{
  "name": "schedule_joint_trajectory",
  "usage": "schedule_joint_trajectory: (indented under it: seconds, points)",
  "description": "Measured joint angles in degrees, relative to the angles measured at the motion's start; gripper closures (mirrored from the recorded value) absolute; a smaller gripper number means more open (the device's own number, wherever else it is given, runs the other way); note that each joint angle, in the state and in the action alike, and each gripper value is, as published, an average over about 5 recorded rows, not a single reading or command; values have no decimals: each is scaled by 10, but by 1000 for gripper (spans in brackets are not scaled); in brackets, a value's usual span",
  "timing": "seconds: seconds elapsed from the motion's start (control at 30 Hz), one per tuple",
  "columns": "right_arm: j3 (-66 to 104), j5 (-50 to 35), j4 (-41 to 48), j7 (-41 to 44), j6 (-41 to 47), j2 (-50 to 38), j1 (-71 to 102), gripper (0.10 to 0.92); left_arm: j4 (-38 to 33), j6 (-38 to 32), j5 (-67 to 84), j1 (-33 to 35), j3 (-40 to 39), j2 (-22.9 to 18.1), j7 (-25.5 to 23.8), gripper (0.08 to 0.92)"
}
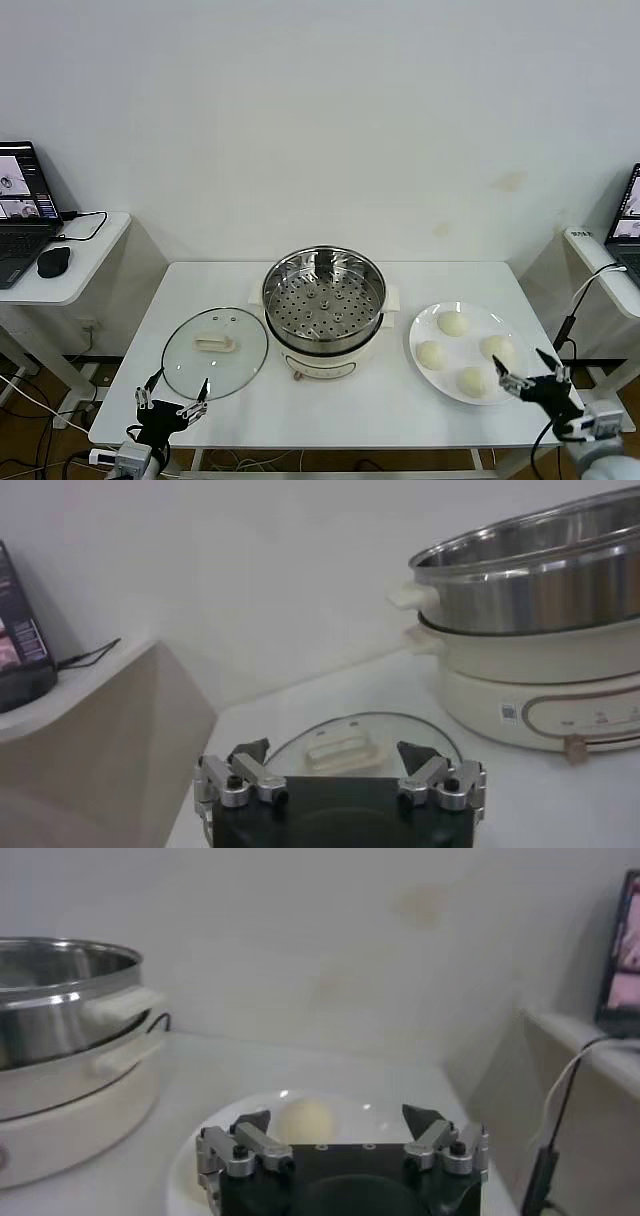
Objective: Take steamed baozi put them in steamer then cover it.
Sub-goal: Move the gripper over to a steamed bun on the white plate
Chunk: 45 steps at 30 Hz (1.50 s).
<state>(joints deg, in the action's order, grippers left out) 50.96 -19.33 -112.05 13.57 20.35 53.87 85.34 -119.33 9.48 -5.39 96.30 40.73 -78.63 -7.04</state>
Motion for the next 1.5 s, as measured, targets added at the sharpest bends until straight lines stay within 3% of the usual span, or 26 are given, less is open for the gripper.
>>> schedule_joint_trajectory:
  seconds: [0.17,0.5,0.87,1.13,1.5]
  points:
    - [-21,60,29,70,12,-56,-61,203,-8,-6,-9,12,-1,-7,6,177]
    - [-194,212,153,297,-11,-175,-306,202,-24,-14,-25,29,6,-21,13,177]
    - [-503,303,314,508,-83,-191,-609,202,-35,-20,-37,31,7,-36,15,177]
    - [-646,361,440,576,-143,-135,-729,203,-41,-21,-42,40,12,-45,15,177]
    - [-703,444,578,588,-199,-54,-780,202,-35,-22,-48,46,9,-49,13,177]
